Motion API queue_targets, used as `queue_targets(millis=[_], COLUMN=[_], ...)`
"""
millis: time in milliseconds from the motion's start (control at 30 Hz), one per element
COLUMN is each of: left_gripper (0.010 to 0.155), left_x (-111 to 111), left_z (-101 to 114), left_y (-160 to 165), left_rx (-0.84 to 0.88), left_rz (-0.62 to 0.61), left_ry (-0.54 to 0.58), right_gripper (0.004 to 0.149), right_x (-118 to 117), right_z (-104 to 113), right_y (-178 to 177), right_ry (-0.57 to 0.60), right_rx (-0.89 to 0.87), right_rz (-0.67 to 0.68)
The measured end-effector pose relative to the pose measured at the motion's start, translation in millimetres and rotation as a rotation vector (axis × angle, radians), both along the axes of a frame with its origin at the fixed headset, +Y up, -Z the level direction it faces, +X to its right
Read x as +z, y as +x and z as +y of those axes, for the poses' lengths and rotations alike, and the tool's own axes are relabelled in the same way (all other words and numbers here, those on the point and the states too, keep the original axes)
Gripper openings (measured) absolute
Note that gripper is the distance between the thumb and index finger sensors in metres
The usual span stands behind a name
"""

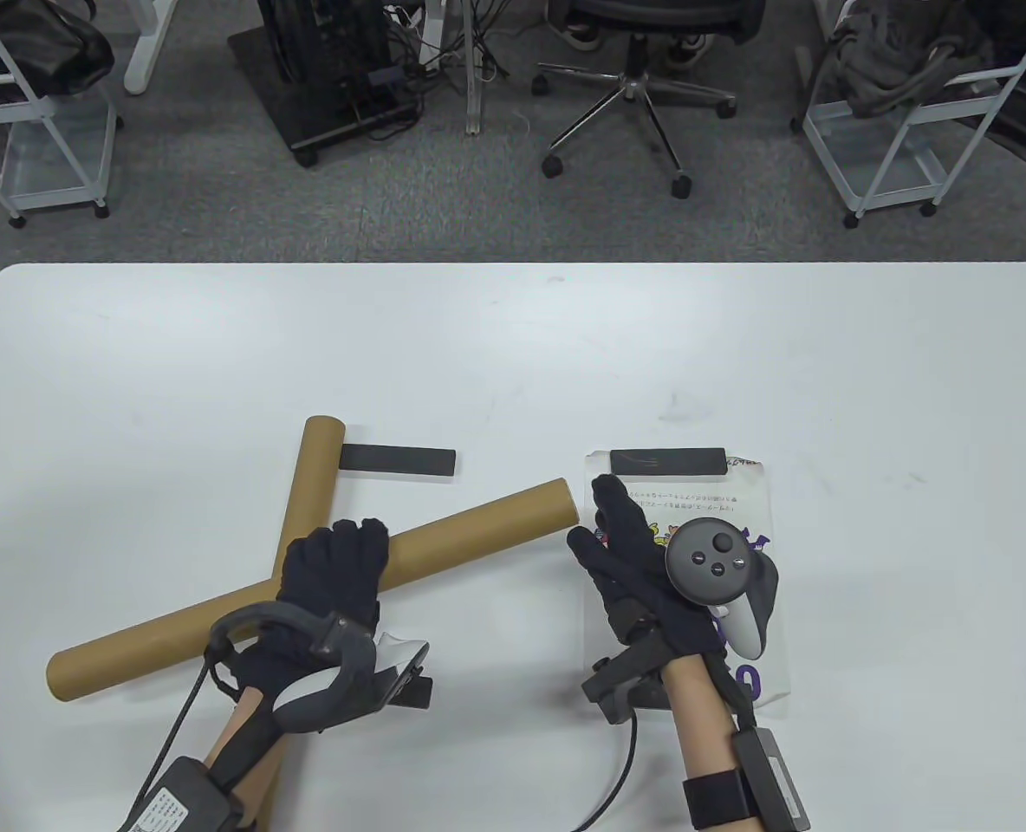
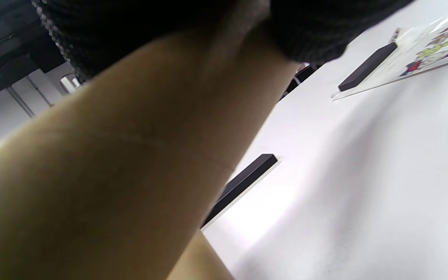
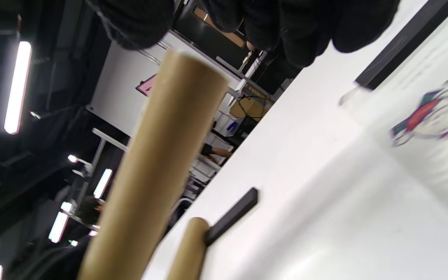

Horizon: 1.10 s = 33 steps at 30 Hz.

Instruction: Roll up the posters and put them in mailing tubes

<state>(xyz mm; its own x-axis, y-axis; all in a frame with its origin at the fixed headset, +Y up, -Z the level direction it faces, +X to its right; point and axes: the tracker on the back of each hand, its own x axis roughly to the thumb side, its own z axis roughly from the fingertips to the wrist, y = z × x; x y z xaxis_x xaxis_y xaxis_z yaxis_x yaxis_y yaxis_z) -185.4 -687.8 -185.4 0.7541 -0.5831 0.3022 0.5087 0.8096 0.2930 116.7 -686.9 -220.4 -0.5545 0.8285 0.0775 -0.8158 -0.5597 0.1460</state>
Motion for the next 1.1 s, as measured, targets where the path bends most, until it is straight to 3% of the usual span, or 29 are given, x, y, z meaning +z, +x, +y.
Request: queue_targets(millis=[233,433,567,800,1100], left_gripper=[0.087,0.087,0.087,0.086,0.085], left_x=[-21,-42,-49,-55,-57], left_z=[10,19,17,-6,-35], left_y=[-34,-76,-99,-138,-164], left_rx=[0.103,0.258,0.316,0.440,0.480], left_rz=[0.179,0.391,0.527,0.747,0.879], left_ry=[-0.117,-0.273,-0.349,-0.478,-0.562], right_gripper=[0.076,0.076,0.076,0.075,0.075], right_x=[10,14,14,15,16], right_z=[-6,-25,-31,-33,-33], right_y=[1,-9,-12,-12,-10], right_ry=[0.024,0.043,0.028,0.020,0.018], right_rx=[0.345,0.634,0.659,0.639,0.625], right_rz=[0.035,0.094,0.110,0.129,0.130])
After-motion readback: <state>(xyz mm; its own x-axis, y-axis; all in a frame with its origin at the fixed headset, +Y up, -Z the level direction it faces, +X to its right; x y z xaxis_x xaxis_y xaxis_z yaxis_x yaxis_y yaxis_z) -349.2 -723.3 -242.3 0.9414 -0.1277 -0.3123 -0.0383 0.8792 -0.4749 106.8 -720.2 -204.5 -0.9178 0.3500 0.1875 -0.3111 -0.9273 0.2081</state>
